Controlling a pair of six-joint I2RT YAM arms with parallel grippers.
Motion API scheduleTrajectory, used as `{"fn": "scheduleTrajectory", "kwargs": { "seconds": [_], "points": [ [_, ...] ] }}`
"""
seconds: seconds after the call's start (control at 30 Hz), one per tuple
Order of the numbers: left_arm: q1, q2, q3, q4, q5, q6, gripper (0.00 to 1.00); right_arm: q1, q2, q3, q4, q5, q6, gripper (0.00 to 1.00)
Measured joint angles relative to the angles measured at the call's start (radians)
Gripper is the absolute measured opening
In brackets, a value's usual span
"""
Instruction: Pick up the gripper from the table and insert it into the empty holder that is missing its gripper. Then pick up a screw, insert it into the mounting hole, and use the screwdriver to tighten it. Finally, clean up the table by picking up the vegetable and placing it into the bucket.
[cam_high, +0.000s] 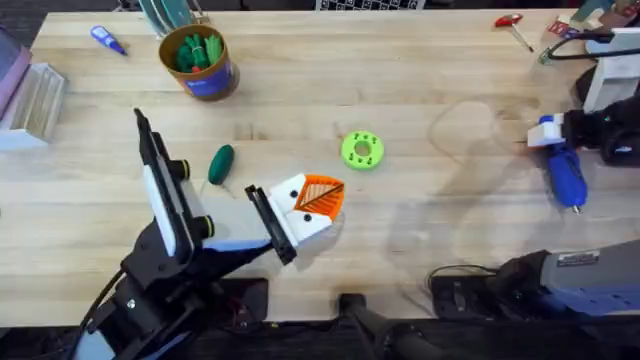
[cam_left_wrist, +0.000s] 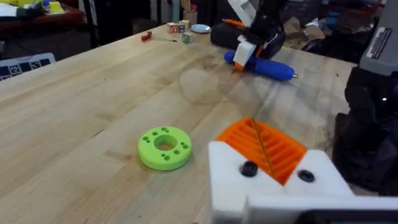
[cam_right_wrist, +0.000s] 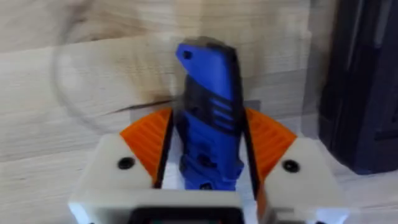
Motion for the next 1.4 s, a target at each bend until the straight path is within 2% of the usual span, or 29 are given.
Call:
{"fn": "scheduleTrajectory", "kwargs": {
  "seconds": [0.2,0.4,0.43,0.83,1.2,1.4],
  "points": [
    [0.000,0.000,0.000,0.000,0.000,0.000,0.012,-0.003,0.001,0.000,0.005,0.010,0.000,0.412],
    [0.000,0.000,0.000,0.000,0.000,0.000,0.012,-0.003,0.001,0.000,-0.009,0.012,-0.004,0.048],
    [0.000,0.000,0.000,0.000,0.000,0.000,0.012,-0.003,0.001,0.000,-0.011,0.012,-0.002,0.023],
    [0.000,0.000,0.000,0.000,0.000,0.000,0.012,0.061,-0.031,-0.005,-0.022,0.018,0.030,0.023],
    [0.000,0.000,0.000,0.000,0.000,0.000,0.012,0.133,-0.271,-0.010,-0.026,0.012,0.165,0.023],
    [0.000,0.000,0.000,0.000,0.000,0.000,0.012,0.180,-0.410,-0.010,-0.031,-0.045,0.237,0.023]
  ]
}}
